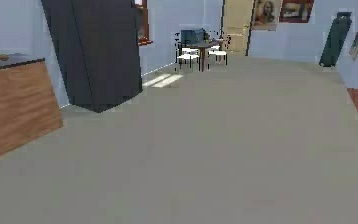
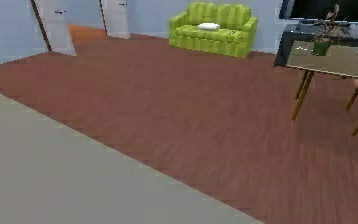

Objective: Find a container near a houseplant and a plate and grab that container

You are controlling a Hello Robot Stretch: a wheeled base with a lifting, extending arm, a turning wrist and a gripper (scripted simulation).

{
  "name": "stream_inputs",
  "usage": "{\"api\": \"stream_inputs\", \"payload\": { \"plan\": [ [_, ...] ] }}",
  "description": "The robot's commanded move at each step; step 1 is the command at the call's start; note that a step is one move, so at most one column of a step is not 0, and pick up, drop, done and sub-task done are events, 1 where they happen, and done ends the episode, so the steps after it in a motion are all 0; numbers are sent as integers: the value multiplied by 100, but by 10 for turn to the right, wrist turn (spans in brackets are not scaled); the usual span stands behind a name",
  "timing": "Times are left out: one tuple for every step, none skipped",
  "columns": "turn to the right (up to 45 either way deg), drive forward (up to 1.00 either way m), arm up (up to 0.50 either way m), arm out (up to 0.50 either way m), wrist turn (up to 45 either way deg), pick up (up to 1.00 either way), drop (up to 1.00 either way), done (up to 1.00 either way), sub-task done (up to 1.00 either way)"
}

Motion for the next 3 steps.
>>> {"api": "stream_inputs", "payload": {
  "plan": [
    [450, 0, 0, 0, 0, 0, 0, 0, 0],
    [450, 0, 0, 0, 0, 0, 0, 0, 0],
    [270, 0, 0, 0, 0, 0, 0, 0, 0]
  ]
}}
